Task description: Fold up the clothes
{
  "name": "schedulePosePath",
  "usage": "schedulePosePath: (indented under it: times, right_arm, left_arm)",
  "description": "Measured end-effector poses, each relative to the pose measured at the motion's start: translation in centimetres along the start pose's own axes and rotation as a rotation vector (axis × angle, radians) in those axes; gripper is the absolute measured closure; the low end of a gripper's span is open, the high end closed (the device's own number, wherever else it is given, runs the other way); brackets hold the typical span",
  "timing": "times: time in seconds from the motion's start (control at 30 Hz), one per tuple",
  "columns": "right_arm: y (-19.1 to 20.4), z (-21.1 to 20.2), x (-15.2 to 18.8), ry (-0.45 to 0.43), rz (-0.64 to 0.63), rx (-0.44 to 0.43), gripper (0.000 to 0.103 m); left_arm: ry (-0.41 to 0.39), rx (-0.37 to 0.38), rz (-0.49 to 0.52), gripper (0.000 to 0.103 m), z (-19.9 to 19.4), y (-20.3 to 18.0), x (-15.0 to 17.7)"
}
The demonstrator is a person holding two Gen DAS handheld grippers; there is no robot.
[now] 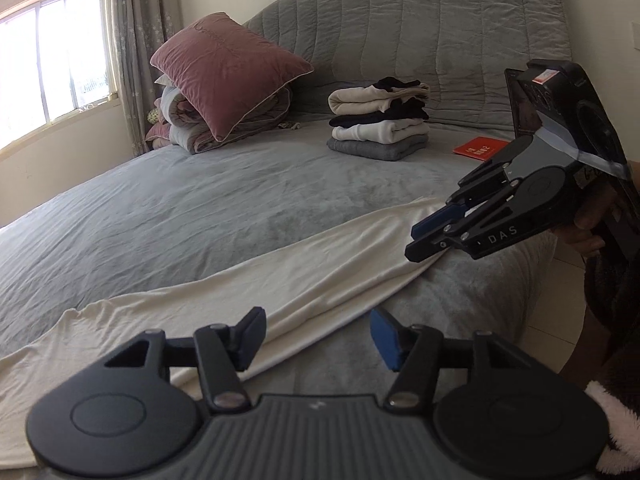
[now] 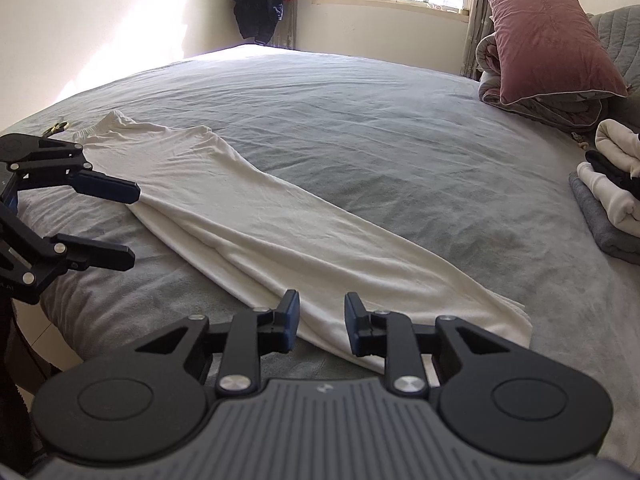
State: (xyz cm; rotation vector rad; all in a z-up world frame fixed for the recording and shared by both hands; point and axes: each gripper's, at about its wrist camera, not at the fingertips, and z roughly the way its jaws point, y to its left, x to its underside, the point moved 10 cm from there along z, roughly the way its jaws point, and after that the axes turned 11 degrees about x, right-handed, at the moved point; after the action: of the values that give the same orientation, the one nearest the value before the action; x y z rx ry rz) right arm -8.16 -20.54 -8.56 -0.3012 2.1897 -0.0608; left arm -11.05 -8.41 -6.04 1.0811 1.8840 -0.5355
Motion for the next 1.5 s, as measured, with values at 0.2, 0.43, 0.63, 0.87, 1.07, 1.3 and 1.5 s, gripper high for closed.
schedulePosePath:
  times: [0.2,0.43,0.63,0.87,1.07,1.3,1.5]
  right_arm:
    - [1.3,0.4,0.5,0.018,-0.018,-0.047,0.077]
    - [3.2,2.1,-0.6,0.009,-0.074,-0.080,0.077]
    - [3.7,3.4,-0.6,0.009,-0.118,-0.083,0.102]
    - [2.3,1.1,-1.8,-0.022,-0.043,-0.173,0.102]
    - [2.9,0.8,-1.5,0.001,-0.095,-0.224,0.102]
    - [1.4,0.8,-2.9,-0.008,0.031,-0.252,0.102]
    - [1.0,1.0,-3.7,-0.010,0.073,-0.259,0.102]
  left_arm:
    - [0.038,0.065,0.041,0.044,1.3,-1.7,0.6]
    - [0.079,0.067,0.029,0.044,3.0,-1.0,1.0]
    - [0.119,0.062,0.013,0.044,4.3,-0.3,1.7]
    - [0.081,0.069,0.033,0.044,3.0,-0.5,0.8]
    - [0.095,0.045,0.064,0.043,2.1,0.9,1.0]
    - [0.064,-0.036,-0.066,0.043,1.1,5.4,0.5]
    - [0.128,-0.180,0.073,0.044,4.2,4.4,-0.1]
